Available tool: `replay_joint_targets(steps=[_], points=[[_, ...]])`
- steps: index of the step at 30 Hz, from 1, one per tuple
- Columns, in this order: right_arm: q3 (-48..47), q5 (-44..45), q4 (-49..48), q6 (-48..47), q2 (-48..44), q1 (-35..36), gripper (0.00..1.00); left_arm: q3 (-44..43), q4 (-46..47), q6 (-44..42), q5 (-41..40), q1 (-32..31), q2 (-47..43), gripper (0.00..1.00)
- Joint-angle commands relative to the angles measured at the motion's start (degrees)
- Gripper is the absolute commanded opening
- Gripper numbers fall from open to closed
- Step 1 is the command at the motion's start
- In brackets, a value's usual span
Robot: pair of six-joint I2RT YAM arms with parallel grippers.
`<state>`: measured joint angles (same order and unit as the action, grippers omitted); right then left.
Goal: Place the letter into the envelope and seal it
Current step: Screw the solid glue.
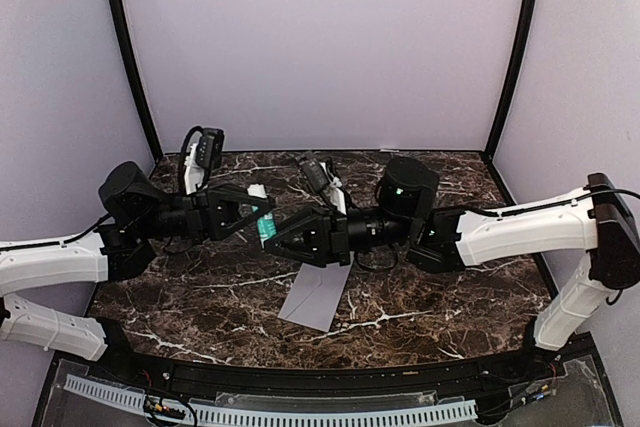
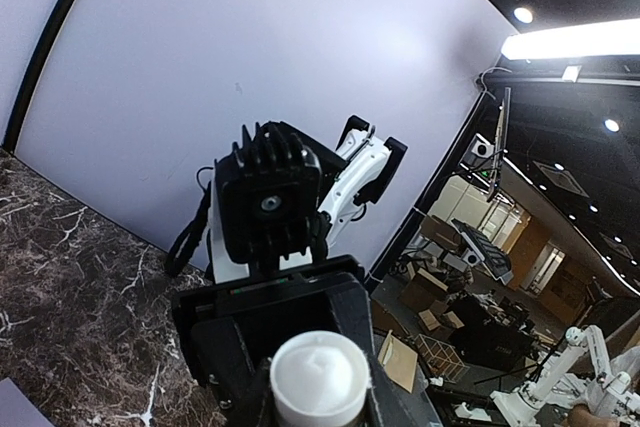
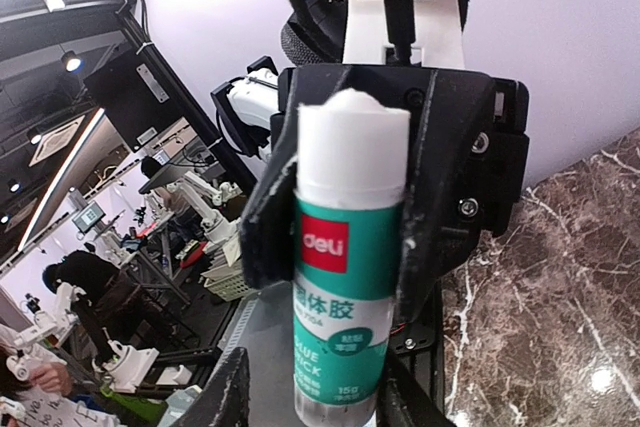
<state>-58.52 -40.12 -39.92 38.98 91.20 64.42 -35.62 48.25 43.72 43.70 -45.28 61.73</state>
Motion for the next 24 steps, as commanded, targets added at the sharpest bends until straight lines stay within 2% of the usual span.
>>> replay_joint_targets(steps=[1, 11, 17, 20, 24], points=[[-1.67, -1.31, -3.80, 0.70, 1.06, 0.51, 0.35, -0.08, 2.73, -0.23, -0.04, 0.01, -1.94, 0.00], [-0.66, 0.67, -3.27, 0.47, 0.45, 0.47, 0.15, 0.43, 1.62, -0.83, -1.47, 0.01, -2.28, 0.00], [-0.85, 4.22, 0.58, -1.43, -0.85, 0.42, 0.11, 0.34, -0.56, -1.71, -1.87, 0.01, -2.51, 0.00], [-1.50, 7.60, 4.82, -2.43, -1.42, 0.31, 0.09, -0.34, -5.08, -4.11, -2.78, -0.22, -2.65, 0.00], [-2.85, 14.05, 11.71, -3.85, -1.85, 0.17, 0.09, -4.06, -18.48, -11.92, -8.08, -2.90, -2.30, 0.00]])
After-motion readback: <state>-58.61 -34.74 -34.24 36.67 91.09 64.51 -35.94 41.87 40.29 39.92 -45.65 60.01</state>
